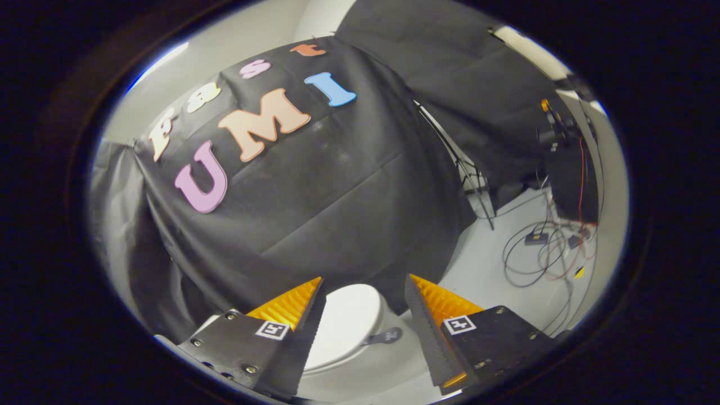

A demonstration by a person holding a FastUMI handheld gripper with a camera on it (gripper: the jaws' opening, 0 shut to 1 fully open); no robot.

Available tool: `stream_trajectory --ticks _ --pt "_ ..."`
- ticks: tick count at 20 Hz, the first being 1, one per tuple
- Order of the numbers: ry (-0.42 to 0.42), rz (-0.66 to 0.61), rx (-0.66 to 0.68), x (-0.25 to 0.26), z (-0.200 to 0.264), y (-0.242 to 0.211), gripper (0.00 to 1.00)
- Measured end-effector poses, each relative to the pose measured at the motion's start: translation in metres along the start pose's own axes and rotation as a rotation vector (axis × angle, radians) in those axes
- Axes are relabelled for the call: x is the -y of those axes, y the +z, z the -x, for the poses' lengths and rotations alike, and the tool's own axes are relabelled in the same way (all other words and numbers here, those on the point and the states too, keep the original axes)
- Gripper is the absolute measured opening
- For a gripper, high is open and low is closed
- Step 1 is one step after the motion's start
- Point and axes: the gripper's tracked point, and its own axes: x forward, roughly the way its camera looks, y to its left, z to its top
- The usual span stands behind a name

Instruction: Open the toilet lid.

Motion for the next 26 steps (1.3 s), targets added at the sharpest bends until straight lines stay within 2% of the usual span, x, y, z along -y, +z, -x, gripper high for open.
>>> stream_trajectory --ticks 4,7,11,16,22,25,26 --pt "-0.001 -0.172 0.035 0.002 -0.017 -0.031 0.84" --pt "-0.065 -0.305 0.039 0.026 -0.025 -0.064 0.84" --pt "-0.177 -0.348 -0.036 0.057 -0.033 -0.111 0.83" --pt "-0.215 -0.395 -0.129 0.061 -0.065 -0.152 0.83" --pt "-0.275 -0.469 -0.167 0.076 -0.088 -0.177 0.83" --pt "-0.267 -0.496 -0.185 0.072 -0.097 -0.184 0.59" --pt "-0.307 -0.481 -0.2 0.08 -0.088 -0.183 0.48"
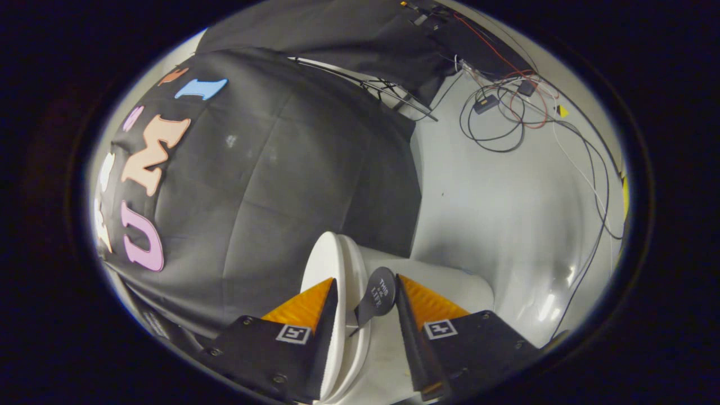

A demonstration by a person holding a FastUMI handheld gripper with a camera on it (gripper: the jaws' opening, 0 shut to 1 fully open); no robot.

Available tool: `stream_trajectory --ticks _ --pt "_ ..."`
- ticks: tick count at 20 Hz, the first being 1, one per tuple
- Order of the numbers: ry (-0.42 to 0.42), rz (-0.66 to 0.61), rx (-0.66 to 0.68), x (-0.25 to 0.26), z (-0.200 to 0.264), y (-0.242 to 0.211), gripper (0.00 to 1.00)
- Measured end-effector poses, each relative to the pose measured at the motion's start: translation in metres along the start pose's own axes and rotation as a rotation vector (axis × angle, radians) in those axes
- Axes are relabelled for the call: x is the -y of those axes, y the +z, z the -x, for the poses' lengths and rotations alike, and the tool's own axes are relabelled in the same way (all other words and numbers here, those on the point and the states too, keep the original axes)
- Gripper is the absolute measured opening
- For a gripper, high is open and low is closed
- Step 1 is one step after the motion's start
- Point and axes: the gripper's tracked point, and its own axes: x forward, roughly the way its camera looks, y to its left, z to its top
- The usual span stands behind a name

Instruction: Open the toilet lid.

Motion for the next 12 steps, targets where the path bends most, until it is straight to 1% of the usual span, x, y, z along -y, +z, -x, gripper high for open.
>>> stream_trajectory --ticks 1,3,7,10,12 --pt "-0.001 -0.006 0.001 0.004 -0.01 -0.004 0.36" --pt "0.029 -0.015 0.0 -0.004 -0.006 0.0 0.14" --pt "0.097 0.052 -0.019 -0.026 0.005 0.001 0.14" --pt "0.163 0.094 0.009 -0.052 0.017 0.008 0.14" --pt "0.179 0.144 0.031 -0.073 0.027 0.012 0.14"
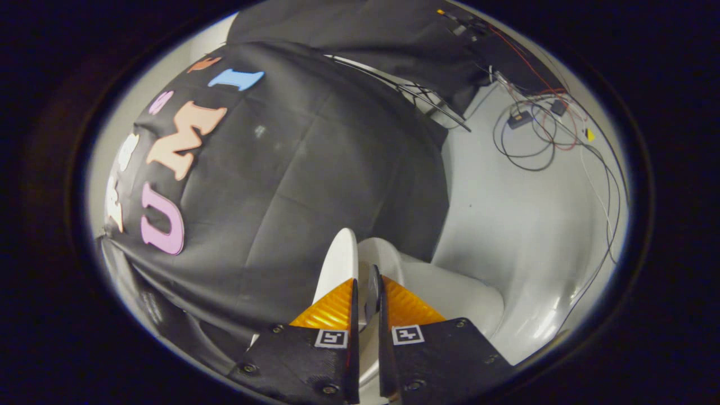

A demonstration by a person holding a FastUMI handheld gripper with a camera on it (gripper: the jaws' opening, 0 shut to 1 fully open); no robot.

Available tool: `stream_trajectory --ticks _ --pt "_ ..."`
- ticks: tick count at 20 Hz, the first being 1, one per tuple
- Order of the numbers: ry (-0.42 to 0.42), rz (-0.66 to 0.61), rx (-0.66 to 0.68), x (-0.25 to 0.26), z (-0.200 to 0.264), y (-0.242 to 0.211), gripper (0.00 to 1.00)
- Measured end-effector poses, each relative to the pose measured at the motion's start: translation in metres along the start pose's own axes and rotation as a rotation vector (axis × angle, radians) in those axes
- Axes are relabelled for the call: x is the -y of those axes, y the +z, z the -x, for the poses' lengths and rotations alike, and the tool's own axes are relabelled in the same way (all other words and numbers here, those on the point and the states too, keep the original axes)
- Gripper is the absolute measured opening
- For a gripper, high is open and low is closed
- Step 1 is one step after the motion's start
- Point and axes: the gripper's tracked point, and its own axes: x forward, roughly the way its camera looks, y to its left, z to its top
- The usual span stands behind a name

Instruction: Open the toilet lid.

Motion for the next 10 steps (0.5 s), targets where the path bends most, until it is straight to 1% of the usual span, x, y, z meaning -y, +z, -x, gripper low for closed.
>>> stream_trajectory --ticks 2,4,6,8,10 --pt "0.01 0.065 0.012 -0.024 0.006 0.004 0.14" --pt "0.071 0.108 0.023 -0.061 0.015 0.012 0.14" --pt "0.128 0.178 0.018 -0.103 0.02 0.012 0.14" --pt "0.161 0.249 0.019 -0.143 0.026 0.006 0.14" --pt "0.21 0.293 0.025 -0.186 0.033 -0.003 0.14"
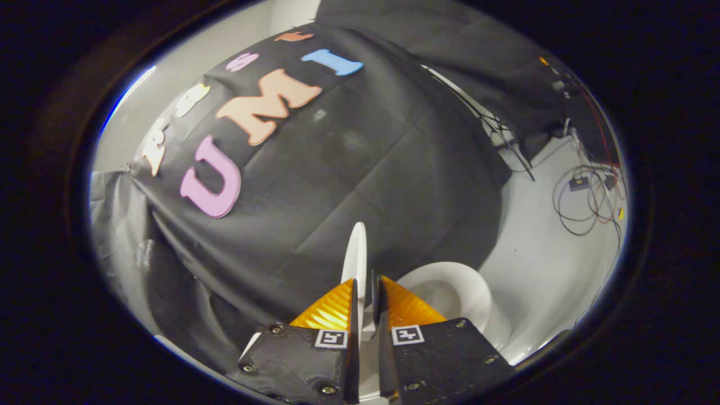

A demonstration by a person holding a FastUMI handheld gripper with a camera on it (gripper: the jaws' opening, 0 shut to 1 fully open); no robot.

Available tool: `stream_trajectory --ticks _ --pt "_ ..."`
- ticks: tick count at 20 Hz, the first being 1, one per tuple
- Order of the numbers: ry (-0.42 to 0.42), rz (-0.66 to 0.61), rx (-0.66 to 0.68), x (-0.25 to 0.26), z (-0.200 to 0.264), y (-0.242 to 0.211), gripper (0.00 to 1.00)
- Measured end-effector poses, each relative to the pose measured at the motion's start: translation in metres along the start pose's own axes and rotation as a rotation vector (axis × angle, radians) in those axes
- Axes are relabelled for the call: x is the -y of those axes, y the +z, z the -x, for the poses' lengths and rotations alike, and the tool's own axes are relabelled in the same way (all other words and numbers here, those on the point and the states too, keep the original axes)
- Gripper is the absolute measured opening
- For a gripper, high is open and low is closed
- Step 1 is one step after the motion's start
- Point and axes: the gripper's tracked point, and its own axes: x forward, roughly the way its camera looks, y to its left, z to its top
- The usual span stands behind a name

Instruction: Open the toilet lid.

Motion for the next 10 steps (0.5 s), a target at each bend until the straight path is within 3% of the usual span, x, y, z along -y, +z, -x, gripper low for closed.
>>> stream_trajectory --ticks 5,10 --pt "0.067 0.079 0.033 -0.079 0.006 -0.001 0.14" --pt "0.118 0.113 0.051 -0.128 0.006 -0.01 0.14"
